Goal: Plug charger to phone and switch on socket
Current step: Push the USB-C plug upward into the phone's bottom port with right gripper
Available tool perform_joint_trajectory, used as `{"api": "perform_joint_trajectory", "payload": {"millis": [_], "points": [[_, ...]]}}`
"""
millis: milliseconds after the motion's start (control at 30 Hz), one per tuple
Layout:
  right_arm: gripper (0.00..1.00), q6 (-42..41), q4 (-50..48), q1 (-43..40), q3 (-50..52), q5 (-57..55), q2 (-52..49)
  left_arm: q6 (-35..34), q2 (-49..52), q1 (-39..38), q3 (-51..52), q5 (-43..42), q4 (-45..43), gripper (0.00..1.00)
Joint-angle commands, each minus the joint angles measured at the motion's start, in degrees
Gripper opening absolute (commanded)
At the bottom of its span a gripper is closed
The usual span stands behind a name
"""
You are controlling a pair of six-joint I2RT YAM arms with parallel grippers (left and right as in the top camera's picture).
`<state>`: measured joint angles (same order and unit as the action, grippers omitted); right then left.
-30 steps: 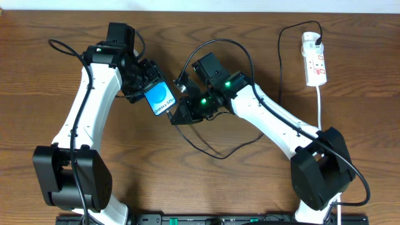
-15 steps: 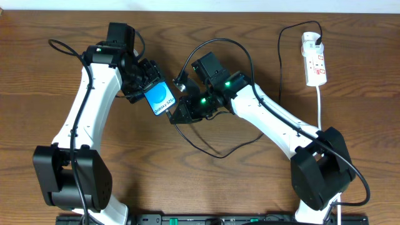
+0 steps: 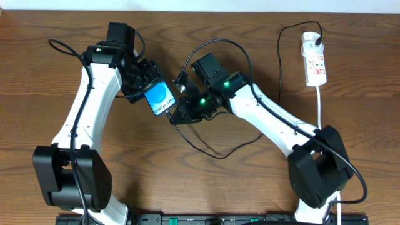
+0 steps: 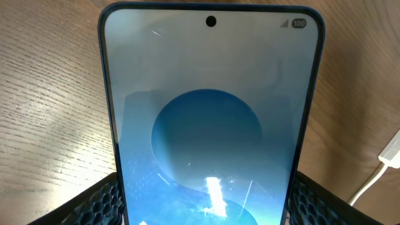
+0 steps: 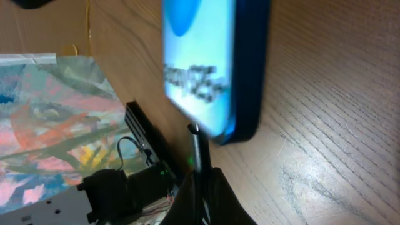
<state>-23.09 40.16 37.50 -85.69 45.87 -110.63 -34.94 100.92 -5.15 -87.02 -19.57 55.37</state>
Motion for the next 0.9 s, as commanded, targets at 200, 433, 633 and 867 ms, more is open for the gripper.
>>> {"api": "perform_joint_trajectory", "payload": {"millis": [200,433,633,867], "points": [[0.01,-0.6,-0.3,-1.5,0.0,3.0,-1.7,-0.2,-1.0,0.0,-1.0,-0.7,0.1,0.07],[0.01,0.9,-0.5,-3.6,0.0,9.3,-1.7,-0.2,-1.0,0.0,-1.0,-0.7,0.1,0.07],[0.01,1.5,-0.3,-3.1,0.0,10.1,-1.7,-0.2,-1.0,0.0,-1.0,-0.7,0.1,0.07],[0.01,1.9,0.0,-2.6,0.0,10.0,-1.7,-0.2,-1.0,0.0,-1.0,-0.7,0.1,0.07]]}}
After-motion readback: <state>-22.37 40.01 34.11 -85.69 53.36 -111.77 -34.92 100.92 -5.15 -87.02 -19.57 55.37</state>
